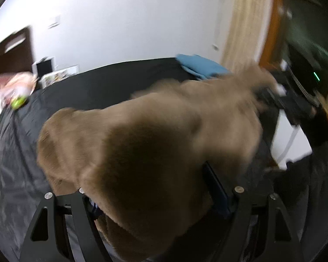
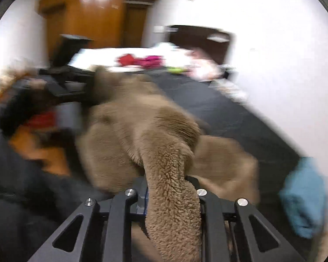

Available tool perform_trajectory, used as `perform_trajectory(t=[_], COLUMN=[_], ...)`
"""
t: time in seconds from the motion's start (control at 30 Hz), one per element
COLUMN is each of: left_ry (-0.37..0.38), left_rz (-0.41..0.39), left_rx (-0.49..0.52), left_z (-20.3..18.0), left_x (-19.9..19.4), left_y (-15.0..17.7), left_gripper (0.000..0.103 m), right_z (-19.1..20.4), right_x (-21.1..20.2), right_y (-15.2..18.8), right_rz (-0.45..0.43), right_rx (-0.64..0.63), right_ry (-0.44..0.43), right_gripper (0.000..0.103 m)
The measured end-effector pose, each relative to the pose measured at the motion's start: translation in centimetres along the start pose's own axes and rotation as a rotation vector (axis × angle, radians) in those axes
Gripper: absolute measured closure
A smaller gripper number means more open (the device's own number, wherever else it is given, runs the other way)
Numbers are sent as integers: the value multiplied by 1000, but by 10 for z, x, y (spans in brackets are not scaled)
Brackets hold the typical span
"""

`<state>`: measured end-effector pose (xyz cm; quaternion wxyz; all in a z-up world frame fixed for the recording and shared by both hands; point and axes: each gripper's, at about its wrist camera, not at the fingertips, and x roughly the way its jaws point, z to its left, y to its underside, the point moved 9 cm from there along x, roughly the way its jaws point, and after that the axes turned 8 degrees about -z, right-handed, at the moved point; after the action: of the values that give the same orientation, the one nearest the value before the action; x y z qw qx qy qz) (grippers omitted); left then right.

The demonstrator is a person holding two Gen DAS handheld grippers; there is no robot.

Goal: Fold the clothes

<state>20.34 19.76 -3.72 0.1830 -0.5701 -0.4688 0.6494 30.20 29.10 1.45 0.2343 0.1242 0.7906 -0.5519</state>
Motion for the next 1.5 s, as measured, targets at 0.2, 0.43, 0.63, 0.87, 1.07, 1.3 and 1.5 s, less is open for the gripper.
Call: perform_trajectory(t=[0.2,0.43,0.63,0.87,1.07,1.3,1.5], left_ry=[40,71,81,108,233,397,506], left_rz=[18,-87,-219,-356,-435,-522,-595], left_rx=[178,203,203,268,175,184,322], left_z=[-64,-83,-89,-103,-100,-126,-172], left_x=[12,1,-22,-25,-7,-7,-25], left_y=[4,-28,-67,-127,-182,-211,-210], left_gripper=[23,23,23,22,22,22,22], right_z=[-56,-71,-117,-144,-147,-126,-123], right_x=[-43,-125,-179,-236,-249,-270,-258], right_y=[-36,-92,-140,-185,-216,-247,-256], right_rz=[-209,-559,-764,-1016,-1049,-1099,-1079], right_rx=[-97,-172,-59,28,-11,-86,-52], right_ry=[483,828,933,951,954,952,866], right_gripper=[85,85,85,85,85,85,85])
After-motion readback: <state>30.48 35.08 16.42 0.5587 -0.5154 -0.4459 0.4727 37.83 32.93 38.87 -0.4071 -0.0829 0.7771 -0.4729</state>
